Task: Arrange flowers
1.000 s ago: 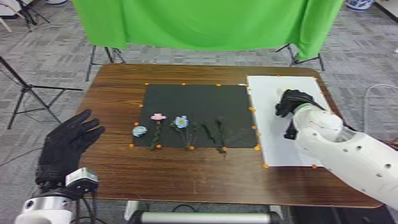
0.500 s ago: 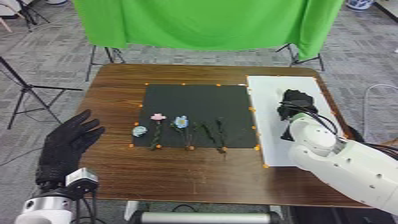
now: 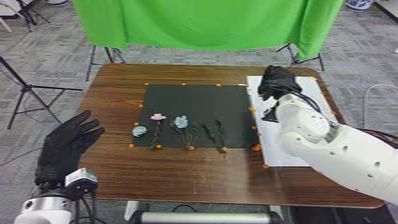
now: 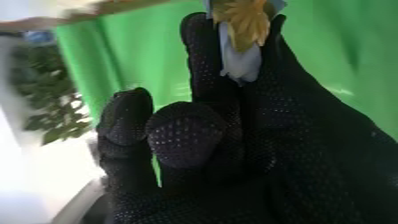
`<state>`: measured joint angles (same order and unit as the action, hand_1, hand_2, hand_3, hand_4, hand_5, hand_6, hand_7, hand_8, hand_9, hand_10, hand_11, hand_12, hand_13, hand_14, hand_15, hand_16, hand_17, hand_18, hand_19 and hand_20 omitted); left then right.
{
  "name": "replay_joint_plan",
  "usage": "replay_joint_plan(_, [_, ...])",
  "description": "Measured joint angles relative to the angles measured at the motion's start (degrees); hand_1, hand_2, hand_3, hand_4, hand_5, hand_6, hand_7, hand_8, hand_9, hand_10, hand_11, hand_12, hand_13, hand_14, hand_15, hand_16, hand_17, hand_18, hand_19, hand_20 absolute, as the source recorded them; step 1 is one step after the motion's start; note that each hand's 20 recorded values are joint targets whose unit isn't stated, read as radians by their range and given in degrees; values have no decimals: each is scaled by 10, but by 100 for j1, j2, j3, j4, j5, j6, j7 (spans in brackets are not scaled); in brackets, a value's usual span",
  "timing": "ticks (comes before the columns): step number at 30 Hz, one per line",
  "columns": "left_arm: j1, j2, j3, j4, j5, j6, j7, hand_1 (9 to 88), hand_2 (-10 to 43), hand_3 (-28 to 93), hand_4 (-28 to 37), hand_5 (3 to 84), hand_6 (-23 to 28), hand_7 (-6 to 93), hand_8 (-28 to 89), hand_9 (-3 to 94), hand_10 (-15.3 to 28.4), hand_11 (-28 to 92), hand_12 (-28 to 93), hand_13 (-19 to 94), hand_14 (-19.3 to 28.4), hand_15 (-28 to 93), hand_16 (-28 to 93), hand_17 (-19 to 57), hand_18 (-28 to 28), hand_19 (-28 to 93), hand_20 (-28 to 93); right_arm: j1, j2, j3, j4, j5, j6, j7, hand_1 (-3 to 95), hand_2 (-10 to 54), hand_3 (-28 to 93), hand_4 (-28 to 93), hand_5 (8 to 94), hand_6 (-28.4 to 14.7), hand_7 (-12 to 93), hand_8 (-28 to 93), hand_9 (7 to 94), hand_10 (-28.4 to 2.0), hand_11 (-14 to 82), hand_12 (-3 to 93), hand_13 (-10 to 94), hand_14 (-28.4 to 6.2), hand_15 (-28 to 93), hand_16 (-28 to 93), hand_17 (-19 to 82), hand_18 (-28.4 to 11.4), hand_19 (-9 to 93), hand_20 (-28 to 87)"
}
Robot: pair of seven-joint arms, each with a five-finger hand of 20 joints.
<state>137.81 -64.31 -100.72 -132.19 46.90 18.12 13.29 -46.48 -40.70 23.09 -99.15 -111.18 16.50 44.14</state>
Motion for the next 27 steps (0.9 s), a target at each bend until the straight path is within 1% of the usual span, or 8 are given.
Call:
replay_joint_plan(6, [8,-9,5,-1,1,-12,-9,254,38,833,-185,430,118,156,-99,400,202,279,97,312,274,534,-103,-57,244,645,-52,34,-715,-174,-96,111,180,-92,530,-91,824,-283,794,22,246,-22,899,-75,181,311,782,-53,800,156,362,-219,932,341])
replay_joint_plan(11, [-20,-40,42,11,14,-61,-51,254,37,833,-185,431,118,155,-99,400,202,279,98,312,274,534,-104,-57,245,645,-53,107,-1330,-1099,106,31,536,-93,530,-90,825,-283,796,23,245,-23,898,-74,183,309,783,-53,799,155,362,-218,932,339])
replay_joint_plan(15, [-50,-53,95,23,28,-97,-78,254,37,833,-186,431,118,155,-99,400,201,279,98,312,274,535,-103,-57,244,644,-53,35,-1692,-1394,193,-4,548,-85,531,-91,825,-283,795,23,245,-23,899,-75,184,308,783,-53,799,155,361,-219,932,339])
replay_joint_plan(19, [-57,-65,115,27,37,-118,-101,255,38,833,-186,431,118,155,-98,400,201,279,97,313,273,535,-103,-57,244,644,-54,-15,-1866,-1404,202,-4,587,-43,531,-91,825,-283,796,23,246,-22,899,-76,184,307,782,-54,799,154,360,-219,932,339])
replay_joint_plan(23, [-57,-67,117,33,37,-121,-101,254,37,833,-185,431,118,155,-98,401,201,279,97,312,274,535,-104,-57,244,644,-54,80,-1903,-1515,227,-25,741,58,530,-91,827,-283,796,22,245,-23,899,-77,185,305,782,-54,799,154,360,-220,932,339])
replay_joint_plan(27, [-66,-67,142,44,41,-136,-104,254,37,833,-185,431,119,155,-98,401,201,279,97,312,274,535,-104,-57,244,644,-54,146,-1912,-1510,275,-33,754,109,527,-91,830,-283,792,23,244,-23,894,-79,185,306,779,-58,799,155,357,-220,932,339])
